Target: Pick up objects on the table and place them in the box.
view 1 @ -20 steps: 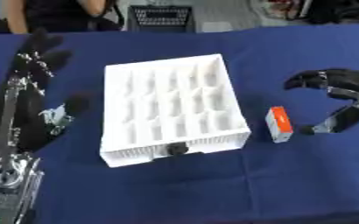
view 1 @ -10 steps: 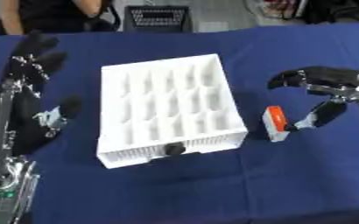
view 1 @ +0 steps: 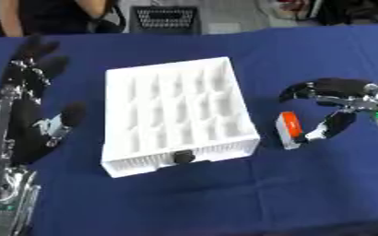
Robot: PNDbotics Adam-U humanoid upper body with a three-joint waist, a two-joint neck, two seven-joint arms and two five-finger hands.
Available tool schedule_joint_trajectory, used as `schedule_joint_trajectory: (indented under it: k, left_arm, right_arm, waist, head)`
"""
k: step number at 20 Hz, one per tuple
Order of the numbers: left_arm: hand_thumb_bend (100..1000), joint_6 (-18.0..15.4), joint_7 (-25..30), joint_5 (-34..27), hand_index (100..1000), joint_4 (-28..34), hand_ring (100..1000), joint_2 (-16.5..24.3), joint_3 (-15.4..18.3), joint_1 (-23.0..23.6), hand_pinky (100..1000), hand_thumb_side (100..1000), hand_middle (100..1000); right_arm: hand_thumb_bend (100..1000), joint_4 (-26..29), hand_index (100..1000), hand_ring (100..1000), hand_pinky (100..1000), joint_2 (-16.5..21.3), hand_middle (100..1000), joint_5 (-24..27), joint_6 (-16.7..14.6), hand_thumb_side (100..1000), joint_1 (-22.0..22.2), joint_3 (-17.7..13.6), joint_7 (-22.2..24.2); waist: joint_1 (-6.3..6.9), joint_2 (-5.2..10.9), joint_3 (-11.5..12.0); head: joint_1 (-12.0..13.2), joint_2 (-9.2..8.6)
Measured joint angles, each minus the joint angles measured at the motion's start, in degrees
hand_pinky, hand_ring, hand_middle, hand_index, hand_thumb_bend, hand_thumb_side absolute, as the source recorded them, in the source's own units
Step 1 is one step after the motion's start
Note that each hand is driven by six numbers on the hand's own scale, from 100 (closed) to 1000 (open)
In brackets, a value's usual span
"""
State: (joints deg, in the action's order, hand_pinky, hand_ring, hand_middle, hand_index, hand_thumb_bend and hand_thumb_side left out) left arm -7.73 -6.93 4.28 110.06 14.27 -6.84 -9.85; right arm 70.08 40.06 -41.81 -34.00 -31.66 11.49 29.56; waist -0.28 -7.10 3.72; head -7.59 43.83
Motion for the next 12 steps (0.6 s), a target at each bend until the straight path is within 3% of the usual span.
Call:
schedule_joint_trajectory:
  k: [12]
  left_arm:
    - [1000,0.1,0.4,-0.1,1000,0.0,842,0.0,0.0,0.0,894,575,870]
  right_arm:
    - [609,-1.6,905,874,794,-0.8,895,-1.7,0.2,662,-0.2,0.4,0.2]
  waist:
    - [-0.01,0.00,0.1]
  head:
    - [0.0,0.00]
